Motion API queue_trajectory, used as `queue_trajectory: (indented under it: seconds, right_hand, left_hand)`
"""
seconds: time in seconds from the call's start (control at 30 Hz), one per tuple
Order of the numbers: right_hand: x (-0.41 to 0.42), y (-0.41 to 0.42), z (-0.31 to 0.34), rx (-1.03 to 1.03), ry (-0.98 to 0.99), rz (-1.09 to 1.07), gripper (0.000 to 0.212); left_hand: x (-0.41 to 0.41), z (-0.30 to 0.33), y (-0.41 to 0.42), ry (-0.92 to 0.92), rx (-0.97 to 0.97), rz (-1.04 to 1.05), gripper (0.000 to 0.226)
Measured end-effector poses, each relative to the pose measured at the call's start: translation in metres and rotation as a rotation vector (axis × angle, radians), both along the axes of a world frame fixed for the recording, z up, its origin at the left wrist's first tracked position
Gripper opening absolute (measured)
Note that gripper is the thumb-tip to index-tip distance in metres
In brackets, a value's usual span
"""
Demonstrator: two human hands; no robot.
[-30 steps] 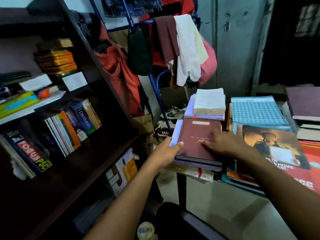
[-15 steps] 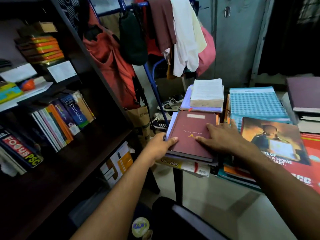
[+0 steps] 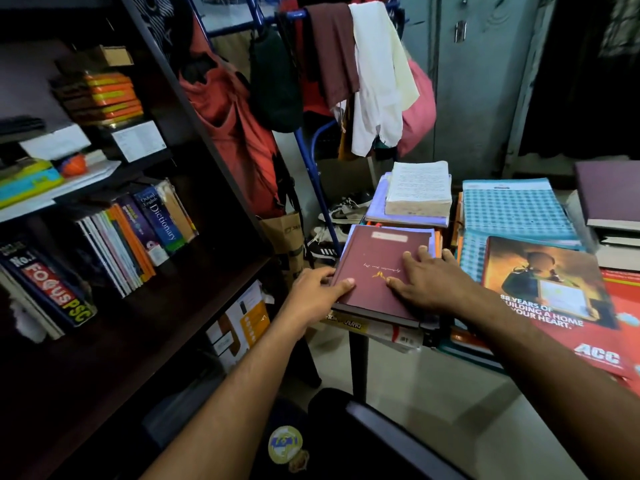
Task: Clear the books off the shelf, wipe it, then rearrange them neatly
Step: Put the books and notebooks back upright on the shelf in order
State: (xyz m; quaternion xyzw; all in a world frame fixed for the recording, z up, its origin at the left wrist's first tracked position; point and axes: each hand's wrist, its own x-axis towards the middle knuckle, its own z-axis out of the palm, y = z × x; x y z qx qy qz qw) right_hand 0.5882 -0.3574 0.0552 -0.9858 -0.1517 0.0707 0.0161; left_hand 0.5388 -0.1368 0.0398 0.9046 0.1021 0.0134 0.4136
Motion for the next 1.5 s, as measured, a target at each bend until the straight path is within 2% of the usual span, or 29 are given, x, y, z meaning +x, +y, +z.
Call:
queue_trajectory:
  seconds: [0.2,0.3,0.37,0.5,0.6,0.63,0.67,0.73,0.8,0.83,0.87,0.93,1.03,1.1,1.2,1.3,1.37,1.5]
  right_hand:
    - [-0.026,0.029,0.002,0.126,0.107,0.048,0.097]
    - [-0.056,0.062,0.017,0.184,0.138,0.174,0.094]
    - [-0.073,0.080,0.025,0.247,0.179,0.231,0.101]
    - [-0.102,0.139,0.030,0.460,0.197,0.452,0.130]
    - [-0.120,0.190,0.025,0.410,0.064,0.669,0.139]
    - [-0.130,0.212,0.025,0.357,-0.052,0.742,0.133]
    - [-0.138,0.227,0.026,0.329,-0.162,0.787,0.118]
    - [-0.148,0.262,0.029,0.402,-0.281,0.832,0.079]
    - [-0.153,0.293,0.035,0.638,-0.209,0.819,0.049]
    - [-0.153,0.299,0.035,0.778,-0.104,0.804,0.044]
    - [-0.152,0.309,0.036,0.865,-0.021,0.794,0.046]
    - [-0.149,0.326,0.036,0.908,0.058,0.802,0.051]
    - [-0.145,0.350,0.032,0.972,0.070,0.796,0.041]
    - [-0.139,0.365,0.032,1.047,0.011,0.722,0.039]
    - [-0.138,0.381,0.025,1.084,0.009,0.592,0.065]
    - [-0.152,0.395,-0.007,1.013,0.074,0.723,0.095]
    - [-0.164,0.403,-0.030,1.041,0.166,0.806,0.103]
    - [-0.173,0.413,-0.041,1.286,0.177,0.711,0.091]
  left_hand:
    - [-0.028,0.010,0.012,0.010,-0.218,0.057,0.026]
    - [-0.056,0.022,0.050,0.052,-0.291,0.152,0.034]
    - [-0.075,0.034,0.074,0.067,-0.406,0.205,0.033]
    - [-0.131,0.063,0.141,-0.089,-0.525,0.395,0.027]
    - [-0.174,0.083,0.185,-0.251,-0.558,0.560,0.016]
    - [-0.191,0.091,0.200,-0.303,-0.575,0.613,0.013]
    - [-0.204,0.098,0.210,-0.329,-0.603,0.654,0.012]
    - [-0.228,0.108,0.233,-0.359,-0.652,0.699,0.018]
    - [-0.247,0.112,0.255,-0.394,-0.685,0.679,0.035]
    - [-0.254,0.110,0.260,-0.396,-0.686,0.648,0.041]
    - [-0.261,0.108,0.266,-0.398,-0.665,0.608,0.043]
    - [-0.271,0.095,0.283,-0.396,-0.499,0.526,0.042]
    - [-0.274,0.066,0.311,-0.429,-0.123,0.600,0.058]
    - [-0.268,0.050,0.321,-0.488,0.059,0.685,0.062]
    - [-0.249,0.040,0.312,-0.532,0.245,0.771,0.058]
    - [-0.224,0.039,0.288,-0.417,0.576,0.791,0.064]
    - [-0.209,0.039,0.272,-0.383,0.636,0.743,0.064]
    - [-0.187,0.049,0.259,-0.367,0.611,0.715,0.067]
